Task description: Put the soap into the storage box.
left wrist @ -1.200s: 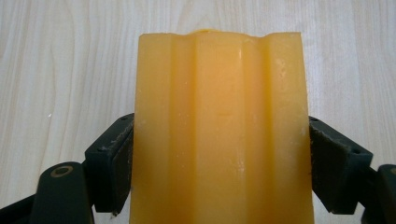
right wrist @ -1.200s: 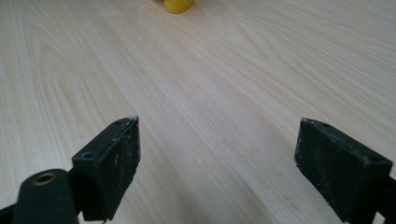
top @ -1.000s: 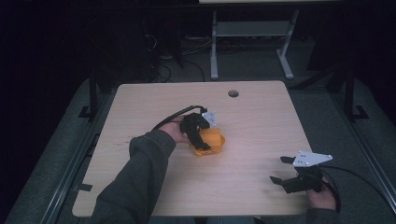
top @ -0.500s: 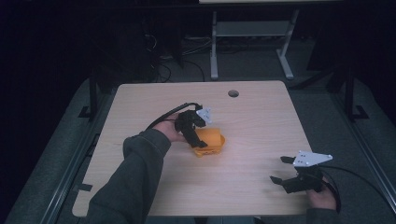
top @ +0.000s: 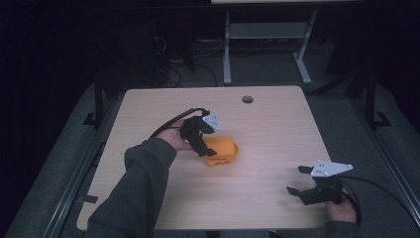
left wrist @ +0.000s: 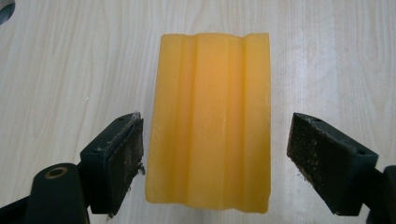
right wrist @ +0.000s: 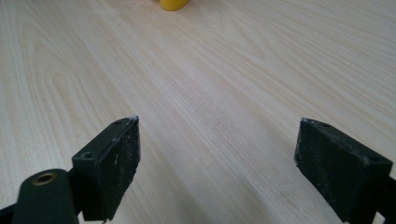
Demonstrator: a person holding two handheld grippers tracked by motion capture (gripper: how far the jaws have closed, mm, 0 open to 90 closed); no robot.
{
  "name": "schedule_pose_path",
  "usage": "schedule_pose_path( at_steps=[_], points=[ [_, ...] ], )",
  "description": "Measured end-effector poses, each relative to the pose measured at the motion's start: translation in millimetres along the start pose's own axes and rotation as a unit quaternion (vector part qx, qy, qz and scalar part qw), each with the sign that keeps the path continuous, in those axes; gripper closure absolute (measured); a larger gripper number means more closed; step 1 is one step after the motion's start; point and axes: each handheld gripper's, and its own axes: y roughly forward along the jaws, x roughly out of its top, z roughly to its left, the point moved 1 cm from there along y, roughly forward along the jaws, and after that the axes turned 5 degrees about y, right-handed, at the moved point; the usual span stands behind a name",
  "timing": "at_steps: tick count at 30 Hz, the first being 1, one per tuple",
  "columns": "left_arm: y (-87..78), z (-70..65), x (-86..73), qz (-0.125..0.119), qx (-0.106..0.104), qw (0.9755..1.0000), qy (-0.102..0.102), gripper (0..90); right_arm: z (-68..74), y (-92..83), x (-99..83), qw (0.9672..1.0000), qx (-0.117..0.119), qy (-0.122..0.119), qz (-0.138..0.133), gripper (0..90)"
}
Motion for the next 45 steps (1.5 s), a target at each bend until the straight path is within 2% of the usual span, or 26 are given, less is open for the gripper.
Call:
schedule_pose_path(
  at_steps=[4,13,17,25,37,42,45],
  points=[
    [-2.1,-2.3,-5.9,0.005,0.004,1.0,-0.006,17.9,0.4,0.6,0.5,1.0,-0.001,-0.001,-0.001,13.7],
    [-13.2,-12.3,-22.4,-0.004,0.015,0.9997,-0.022,18.2,1.3,2.3,1.7,1.0,-0.001,-0.002,-0.001,13.7],
    [-16.4,-16.5,-26.9,0.001,0.019,0.9996,-0.021,18.5,1.4,2.3,1.6,1.0,-0.001,0.0,0.0,13.7],
    [-20.7,-22.7,-35.2,-0.009,0.028,0.9992,-0.026,19.3,0.9,2.5,1.3,1.0,-0.004,0.003,0.002,13.7],
    [-28.5,-30.3,-37.8,-0.011,0.033,0.9991,-0.024,19.7,0.5,3.9,1.3,1.0,-0.003,0.0,0.003,13.7],
    [-31.5,-35.1,-36.9,-0.011,0.032,0.999,-0.03,19.7,0.5,4.2,1.4,1.0,-0.004,0.001,0.002,13.7],
    [-33.7,-38.8,-34.7,-0.007,0.035,0.9991,-0.023,19.8,0.8,3.6,1.3,1.0,-0.004,0.002,0.004,13.7]
  ],
)
